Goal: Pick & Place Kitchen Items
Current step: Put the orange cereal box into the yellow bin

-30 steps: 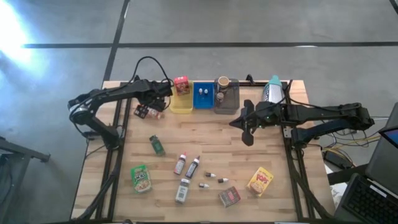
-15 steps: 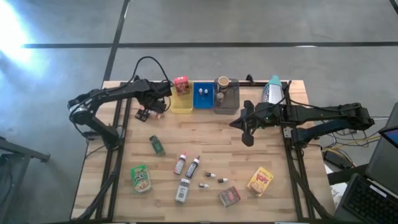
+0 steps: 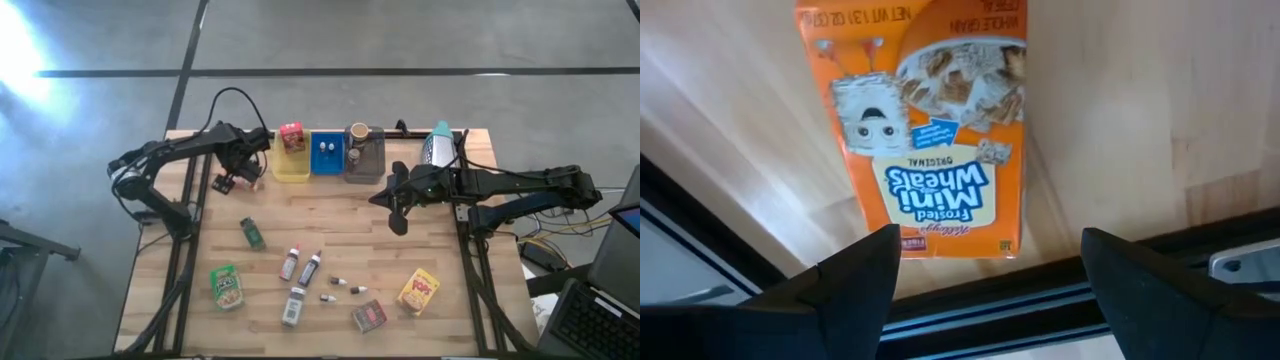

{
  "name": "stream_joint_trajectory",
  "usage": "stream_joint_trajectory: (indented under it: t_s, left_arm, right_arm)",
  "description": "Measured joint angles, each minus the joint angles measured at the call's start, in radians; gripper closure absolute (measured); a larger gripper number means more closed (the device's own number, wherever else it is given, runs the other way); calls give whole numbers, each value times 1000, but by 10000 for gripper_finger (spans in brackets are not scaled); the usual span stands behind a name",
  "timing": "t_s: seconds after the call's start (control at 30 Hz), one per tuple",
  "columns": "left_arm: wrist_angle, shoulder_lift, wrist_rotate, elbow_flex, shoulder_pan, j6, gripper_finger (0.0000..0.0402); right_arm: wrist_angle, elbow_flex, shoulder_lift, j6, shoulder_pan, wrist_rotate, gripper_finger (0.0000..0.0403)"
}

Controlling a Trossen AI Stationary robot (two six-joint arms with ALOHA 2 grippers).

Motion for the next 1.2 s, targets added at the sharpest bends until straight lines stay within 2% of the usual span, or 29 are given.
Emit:
stream_joint_trajectory:
  t_s: [0.13,0.3,0.43,0.67,0.9,1.2]
  left_arm:
    - [23,0,-2,-4,2,-21,72]
    - [105,0,-49,-31,8,-47,28]
    - [133,0,-12,-37,15,-93,5]
    - [125,-1,96,-56,19,-139,4]
    - [124,-1,59,-92,46,-94,5]
    - [128,-1,58,-93,81,-76,5]
  right_arm:
    - [1,0,0,-1,0,0,394]
    - [1,0,0,-3,0,0,394]
    - [1,0,0,-3,0,0,394]
    - [1,0,0,-1,0,0,394]
    - [3,-12,0,1,0,1,394]
    - [23,-34,0,3,0,1,394]
